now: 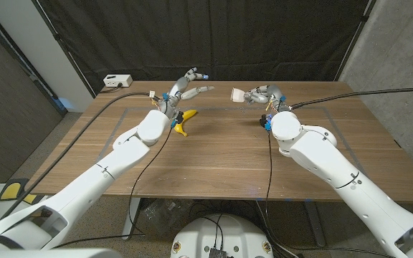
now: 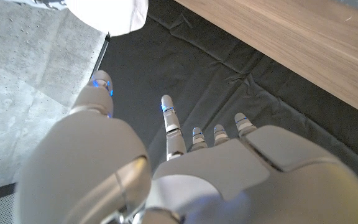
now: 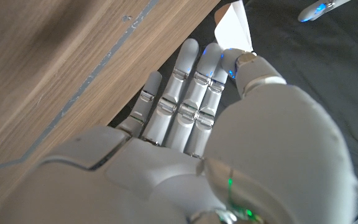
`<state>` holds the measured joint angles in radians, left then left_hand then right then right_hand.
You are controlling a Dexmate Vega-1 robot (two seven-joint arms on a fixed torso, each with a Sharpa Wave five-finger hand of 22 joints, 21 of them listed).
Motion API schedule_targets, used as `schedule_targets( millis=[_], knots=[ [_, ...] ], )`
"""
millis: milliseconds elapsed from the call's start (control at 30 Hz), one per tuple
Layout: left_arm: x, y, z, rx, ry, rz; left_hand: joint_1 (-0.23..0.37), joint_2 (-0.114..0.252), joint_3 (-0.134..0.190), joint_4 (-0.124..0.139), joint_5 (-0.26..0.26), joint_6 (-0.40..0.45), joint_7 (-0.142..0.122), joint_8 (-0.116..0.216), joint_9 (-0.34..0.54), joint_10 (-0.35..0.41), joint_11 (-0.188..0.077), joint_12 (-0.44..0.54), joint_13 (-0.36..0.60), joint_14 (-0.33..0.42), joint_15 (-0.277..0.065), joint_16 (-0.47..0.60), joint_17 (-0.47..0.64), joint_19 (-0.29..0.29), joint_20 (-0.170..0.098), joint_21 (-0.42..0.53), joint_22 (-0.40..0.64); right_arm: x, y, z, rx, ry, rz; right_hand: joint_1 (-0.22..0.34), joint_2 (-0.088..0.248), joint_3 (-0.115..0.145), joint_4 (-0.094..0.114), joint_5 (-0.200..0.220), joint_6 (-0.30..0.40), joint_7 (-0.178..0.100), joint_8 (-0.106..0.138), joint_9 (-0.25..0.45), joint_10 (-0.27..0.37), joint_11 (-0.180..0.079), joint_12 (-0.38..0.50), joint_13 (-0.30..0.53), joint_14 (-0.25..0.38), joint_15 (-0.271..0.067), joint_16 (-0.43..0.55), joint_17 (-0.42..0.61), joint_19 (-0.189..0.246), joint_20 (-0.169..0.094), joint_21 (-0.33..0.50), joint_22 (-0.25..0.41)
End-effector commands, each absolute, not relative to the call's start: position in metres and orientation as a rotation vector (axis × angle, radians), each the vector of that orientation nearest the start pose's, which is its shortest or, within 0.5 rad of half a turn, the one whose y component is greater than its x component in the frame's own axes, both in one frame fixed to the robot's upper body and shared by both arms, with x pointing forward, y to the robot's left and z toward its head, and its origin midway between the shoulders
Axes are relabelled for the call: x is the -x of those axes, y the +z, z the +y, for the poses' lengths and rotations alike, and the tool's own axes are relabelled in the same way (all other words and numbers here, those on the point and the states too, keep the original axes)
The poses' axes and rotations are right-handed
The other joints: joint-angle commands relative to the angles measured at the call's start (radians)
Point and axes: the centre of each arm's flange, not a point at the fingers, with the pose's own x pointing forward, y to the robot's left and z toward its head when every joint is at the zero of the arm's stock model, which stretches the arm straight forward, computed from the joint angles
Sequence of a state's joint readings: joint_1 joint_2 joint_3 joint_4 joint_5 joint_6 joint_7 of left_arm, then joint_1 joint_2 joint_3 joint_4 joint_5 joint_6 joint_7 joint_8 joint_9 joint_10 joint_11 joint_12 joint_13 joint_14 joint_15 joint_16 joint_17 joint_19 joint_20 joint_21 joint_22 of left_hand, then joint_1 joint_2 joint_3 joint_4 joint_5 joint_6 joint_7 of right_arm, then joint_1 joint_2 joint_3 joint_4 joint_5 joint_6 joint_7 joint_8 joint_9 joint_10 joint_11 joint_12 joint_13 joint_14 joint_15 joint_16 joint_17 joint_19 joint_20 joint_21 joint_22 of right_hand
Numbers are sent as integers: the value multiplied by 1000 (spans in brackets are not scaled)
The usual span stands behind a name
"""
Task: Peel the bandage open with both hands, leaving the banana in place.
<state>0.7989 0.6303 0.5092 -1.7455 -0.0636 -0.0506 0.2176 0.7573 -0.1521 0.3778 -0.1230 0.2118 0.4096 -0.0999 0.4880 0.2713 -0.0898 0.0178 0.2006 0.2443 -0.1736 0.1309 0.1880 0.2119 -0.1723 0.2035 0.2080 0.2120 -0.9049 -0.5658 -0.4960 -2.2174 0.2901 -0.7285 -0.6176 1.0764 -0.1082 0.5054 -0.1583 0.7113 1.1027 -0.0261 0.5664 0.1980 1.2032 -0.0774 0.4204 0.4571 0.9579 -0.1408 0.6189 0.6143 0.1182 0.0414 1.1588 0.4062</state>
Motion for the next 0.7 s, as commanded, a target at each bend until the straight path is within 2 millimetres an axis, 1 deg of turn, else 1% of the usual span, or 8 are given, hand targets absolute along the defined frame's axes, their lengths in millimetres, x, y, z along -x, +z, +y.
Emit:
schedule_targets(
  millis=[33,67,200,267,400,600,633,700],
  knots=[
    [-576,61,175,-620,-179,-834,11,3,-5,-2,5,19,1,17,9,0,-1,10,3,-15,1,9,2,-22,3,9,5,-502,43,-150,416,-113,-518,-2,7,11,-2,11,50,48,99,198,-3,-1,-3,6,-7,-61,10,8,-7,4,16,6],
    [-577,61,174,-621,-182,-836,17,5,-5,-4,6,28,2,24,13,4,-3,13,3,-9,-4,11,2,-19,2,11,5,-501,43,-149,415,-110,-523,-3,6,12,-2,13,49,49,99,198,-4,-1,-3,7,-7,-62,10,8,-7,4,18,7],
    [-578,59,170,-618,-188,-837,30,15,-3,-7,6,14,-1,30,23,4,-8,15,4,-5,-8,14,2,-17,1,15,5,-496,44,-146,415,-104,-538,-5,4,14,-2,19,49,51,99,197,-4,-2,-4,11,-8,-63,11,10,-10,3,26,9],
    [-578,58,169,-609,-184,-839,36,18,-3,-8,5,27,-3,42,30,5,-10,17,4,-3,-10,15,3,-18,1,16,5,-495,44,-145,421,-102,-543,-6,4,17,-2,22,49,50,100,198,-2,-1,-4,13,-10,-64,10,10,-11,3,30,10],
    [-578,58,167,-602,-183,-845,48,26,-5,-9,0,70,-6,83,53,25,-15,27,5,9,-17,21,3,-13,4,22,6,-492,44,-142,435,-103,-551,-8,3,17,-1,25,48,51,100,196,-3,-1,-4,16,-11,-63,12,13,-14,2,37,11],
    [-578,57,161,-611,-199,-838,51,24,-9,-9,-3,47,5,88,67,19,-8,25,6,10,-17,20,3,-9,6,25,6,-487,45,-138,460,-97,-569,-6,3,19,-3,30,49,54,99,192,-9,1,-8,21,-15,-63,18,22,-19,1,48,14],
    [-578,56,160,-610,-197,-839,50,22,-12,-8,-3,48,8,93,72,18,-5,25,6,9,-15,20,3,-8,7,26,6,-487,45,-137,461,-97,-568,-6,4,19,-3,30,48,54,99,192,-10,0,-9,23,-17,-63,19,24,-20,1,50,14],
    [-578,56,158,-605,-201,-841,48,16,-22,-7,-5,77,18,122,90,23,-1,28,7,10,-15,20,3,-8,8,28,6,-486,45,-135,475,-100,-573,-1,4,20,-6,31,45,54,97,191,-12,0,-10,24,-18,-63,22,27,-23,1,54,15]
  ],
)
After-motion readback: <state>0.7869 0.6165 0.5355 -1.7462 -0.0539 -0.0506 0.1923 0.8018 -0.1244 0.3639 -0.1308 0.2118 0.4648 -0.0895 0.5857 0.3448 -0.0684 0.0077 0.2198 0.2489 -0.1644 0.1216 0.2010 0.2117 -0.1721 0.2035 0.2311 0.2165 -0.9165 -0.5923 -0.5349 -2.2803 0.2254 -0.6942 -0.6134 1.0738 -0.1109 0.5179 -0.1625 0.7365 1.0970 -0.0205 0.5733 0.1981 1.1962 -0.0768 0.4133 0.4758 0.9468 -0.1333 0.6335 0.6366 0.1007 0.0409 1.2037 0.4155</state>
